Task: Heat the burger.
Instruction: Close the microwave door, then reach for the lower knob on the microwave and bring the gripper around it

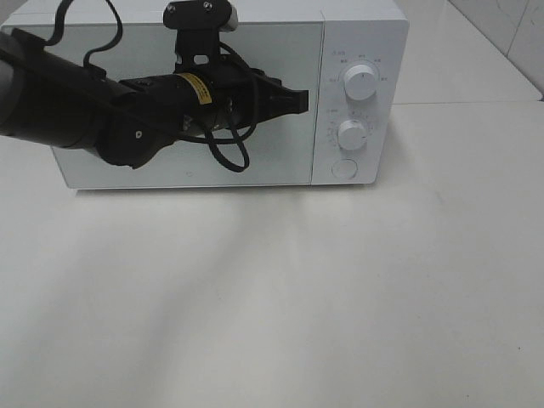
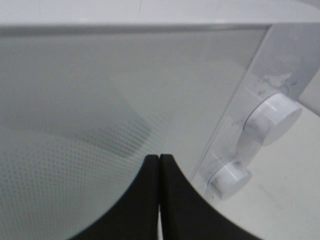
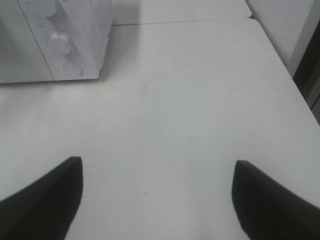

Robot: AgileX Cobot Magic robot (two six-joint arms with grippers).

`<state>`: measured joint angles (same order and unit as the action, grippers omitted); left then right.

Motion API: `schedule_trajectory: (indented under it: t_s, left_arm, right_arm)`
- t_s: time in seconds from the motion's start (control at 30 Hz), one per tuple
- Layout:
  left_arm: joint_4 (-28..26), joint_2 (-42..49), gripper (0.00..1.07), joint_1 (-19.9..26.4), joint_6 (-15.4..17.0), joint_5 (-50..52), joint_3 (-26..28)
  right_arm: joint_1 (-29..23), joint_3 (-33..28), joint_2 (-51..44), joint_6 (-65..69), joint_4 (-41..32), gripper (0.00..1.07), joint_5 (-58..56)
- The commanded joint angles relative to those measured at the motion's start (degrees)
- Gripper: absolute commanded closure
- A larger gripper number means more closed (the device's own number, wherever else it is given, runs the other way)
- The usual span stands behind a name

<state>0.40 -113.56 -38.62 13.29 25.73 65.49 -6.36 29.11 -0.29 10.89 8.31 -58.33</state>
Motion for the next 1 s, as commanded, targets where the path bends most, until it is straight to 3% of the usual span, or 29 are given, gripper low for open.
schedule_trajectory:
  t_s: [0.03, 0.07, 0.1, 0.13, 0.17, 0.2, 0.27, 0.37, 0.4, 1.0]
  left_arm:
    - [-0.7, 2.4, 1.07, -1.5, 0.1, -6.8, 0.6]
    - [-0.4, 3.8, 1.01, -2.5, 0.1, -11.6, 0.6]
    - [-0.4, 4.9, 0.87, -3.4, 0.1, -16.6, 0.6]
    - [-0.4, 4.9, 0.87, -3.4, 0.1, -16.6, 0.6]
    - [-0.4, 5.5, 0.76, -4.0, 0.1, -18.9, 0.6]
    - [-0.4, 5.5, 0.76, -4.0, 0.1, -18.9, 0.6]
    - [-0.4, 7.3, 0.25, -6.1, 0.1, -26.3, 0.6]
    - [-0.4, 7.6, 0.16, -6.5, 0.1, -28.2, 0.6]
    - [-0.4, 8.3, 0.06, -7.0, 0.1, -31.7, 0.6]
    - [1.0, 17.4, 0.06, -6.6, -0.2, -62.5, 0.7]
  right_arm:
    - [0.5, -0.1, -1.4, 0.3, 0.3, 0.31, 0.6]
    - [0.5, -0.1, -1.4, 0.3, 0.3, 0.31, 0.6]
    - [0.5, -0.1, -1.4, 0.3, 0.3, 0.31, 0.6]
    - [0.5, -0.1, -1.4, 0.3, 0.3, 0.31, 0.6]
    - [0.5, -0.1, -1.4, 0.3, 0.3, 0.31, 0.6]
    - [0.5, -0.1, -1.4, 0.3, 0.3, 0.31, 0.6]
    - [0.5, -0.1, -1.4, 0.3, 0.3, 0.31, 0.6]
    - [0.5, -0.1, -1.4, 0.3, 0.3, 0.31, 0.6]
    - [0.5, -0.1, -1.4, 0.3, 0.3, 0.31, 0.6]
    - [0.5, -0.1, -1.4, 0.3, 0.3, 0.31, 0.6]
